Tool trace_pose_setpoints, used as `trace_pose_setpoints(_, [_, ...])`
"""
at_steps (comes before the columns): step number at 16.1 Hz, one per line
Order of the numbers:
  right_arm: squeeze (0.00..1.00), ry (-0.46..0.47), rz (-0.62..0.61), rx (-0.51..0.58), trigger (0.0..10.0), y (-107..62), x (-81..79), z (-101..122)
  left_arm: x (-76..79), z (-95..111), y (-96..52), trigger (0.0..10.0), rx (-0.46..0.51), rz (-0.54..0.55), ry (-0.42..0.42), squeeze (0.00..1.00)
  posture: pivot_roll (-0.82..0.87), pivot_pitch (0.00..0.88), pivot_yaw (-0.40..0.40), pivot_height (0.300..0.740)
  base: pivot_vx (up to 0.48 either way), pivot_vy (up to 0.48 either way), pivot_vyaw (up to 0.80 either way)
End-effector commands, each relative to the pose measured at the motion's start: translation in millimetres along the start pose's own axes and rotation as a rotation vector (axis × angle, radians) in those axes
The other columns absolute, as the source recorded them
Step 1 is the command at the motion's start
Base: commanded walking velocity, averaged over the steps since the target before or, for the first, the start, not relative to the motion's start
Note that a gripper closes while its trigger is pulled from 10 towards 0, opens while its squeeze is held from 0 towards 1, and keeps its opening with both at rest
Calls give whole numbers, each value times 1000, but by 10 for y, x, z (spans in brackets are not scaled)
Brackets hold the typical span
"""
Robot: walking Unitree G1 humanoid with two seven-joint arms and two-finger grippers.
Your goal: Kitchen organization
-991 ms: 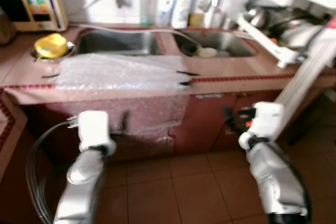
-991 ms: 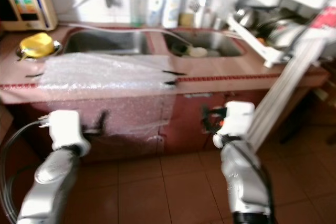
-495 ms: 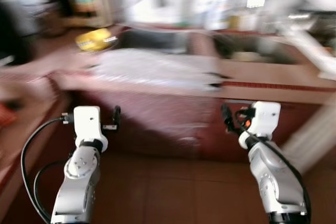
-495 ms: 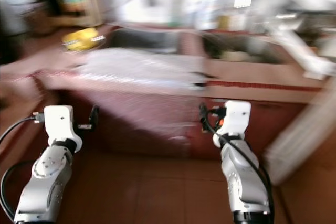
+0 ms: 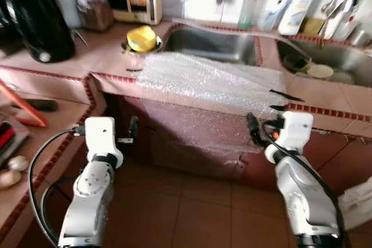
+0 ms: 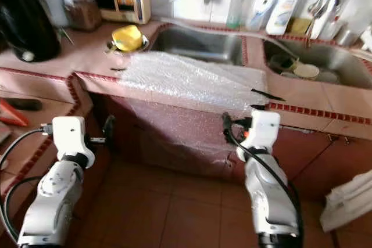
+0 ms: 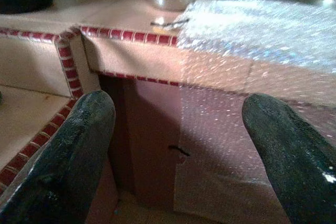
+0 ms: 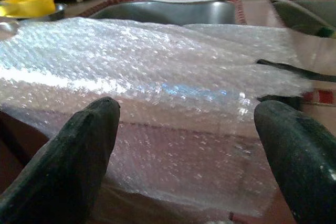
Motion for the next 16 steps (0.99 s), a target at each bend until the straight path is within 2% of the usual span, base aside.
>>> trace_pose_setpoints(1, [0, -9, -17, 12, 10000, -16, 62, 33, 77, 13, 3, 10000, 1, -31, 11, 0, -36, 0, -50, 740, 0, 0, 0])
trace_pose_setpoints(4, [0, -14, -10, 13, 10000, -7, 48, 46, 131, 58, -11, 10000, 23, -73, 21, 0, -32, 0, -54, 740, 0, 0, 0])
trace_pose_setpoints(8, [0, -14, -6, 16, 10000, 1, 28, 52, 143, 92, -1, 10000, 26, -73, 21, 0, -31, 0, -51, 740, 0, 0, 0])
trace_pose_setpoints(10, [0, -3, 7, 35, 10000, -1, -13, 113, 167, 184, -10, 10000, 60, -86, 33, 0, -30, 0, -45, 740, 0, 0, 0])
trace_pose_setpoints(11, [0, -12, 15, 53, 10000, 0, -34, 159, 147, 223, -15, 10000, 77, -72, 43, 0, -25, 3, -40, 740, 0, 0, 0])
trace_pose_setpoints(13, [0, -41, 32, 102, 10000, -11, -80, 279, 74, 329, -39, 10000, 126, -26, 121, 0, -21, 9, -29, 740, 0, 0, 0])
trace_pose_setpoints(16, [0, -29, 26, 135, 10000, -77, -71, 405, -33, 562, -151, 10000, 207, 11, 116, 0, -14, 17, -25, 740, 0, 0, 0])
Point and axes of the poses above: a point about 5 cm out from each wrist's last joint towards the gripper, its own y axis pointing out of the wrist towards the gripper, its own z axis along the axis of the wrist's last joint, x = y × z, the point moved 1 cm from there along y, pointing out of the wrist towards the gripper, and after that the axes turned 3 degrees about y, right-handed, at the moved point
